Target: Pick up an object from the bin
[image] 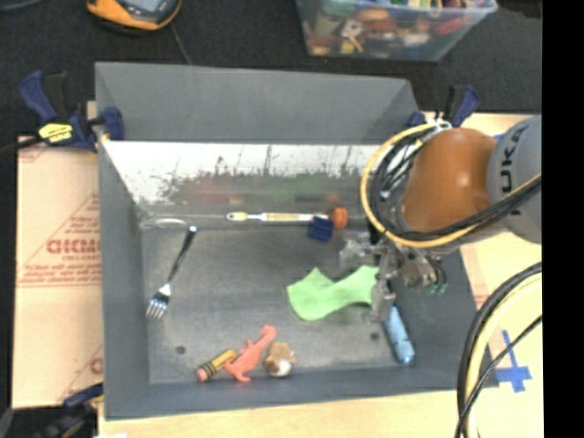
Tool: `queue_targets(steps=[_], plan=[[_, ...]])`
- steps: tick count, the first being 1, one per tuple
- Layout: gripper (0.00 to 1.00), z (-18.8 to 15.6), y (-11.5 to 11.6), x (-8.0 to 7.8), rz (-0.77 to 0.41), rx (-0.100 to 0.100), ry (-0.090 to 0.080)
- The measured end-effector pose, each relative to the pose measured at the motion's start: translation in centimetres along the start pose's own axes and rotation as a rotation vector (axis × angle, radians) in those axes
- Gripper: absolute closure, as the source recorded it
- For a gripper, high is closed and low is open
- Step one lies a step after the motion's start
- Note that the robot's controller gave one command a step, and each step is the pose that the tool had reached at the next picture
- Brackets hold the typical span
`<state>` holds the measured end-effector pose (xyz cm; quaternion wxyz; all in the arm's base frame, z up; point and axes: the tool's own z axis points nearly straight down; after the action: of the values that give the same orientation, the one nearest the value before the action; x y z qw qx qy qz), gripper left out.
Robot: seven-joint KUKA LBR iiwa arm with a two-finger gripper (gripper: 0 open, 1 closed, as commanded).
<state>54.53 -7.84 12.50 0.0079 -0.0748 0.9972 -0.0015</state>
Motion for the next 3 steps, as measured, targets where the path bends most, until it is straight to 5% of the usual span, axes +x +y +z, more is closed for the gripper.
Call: queue_targets(steps=[1,2,3], plan=[[0.00,6.3,-0.6,0.6,0.043,0.000,0.006],[0.00,5.4,-1.9,-2.1,-0.055,0.006,-0.015],[1.00,5.8,-0.8,0.0,0.030,0.002,-0.003]])
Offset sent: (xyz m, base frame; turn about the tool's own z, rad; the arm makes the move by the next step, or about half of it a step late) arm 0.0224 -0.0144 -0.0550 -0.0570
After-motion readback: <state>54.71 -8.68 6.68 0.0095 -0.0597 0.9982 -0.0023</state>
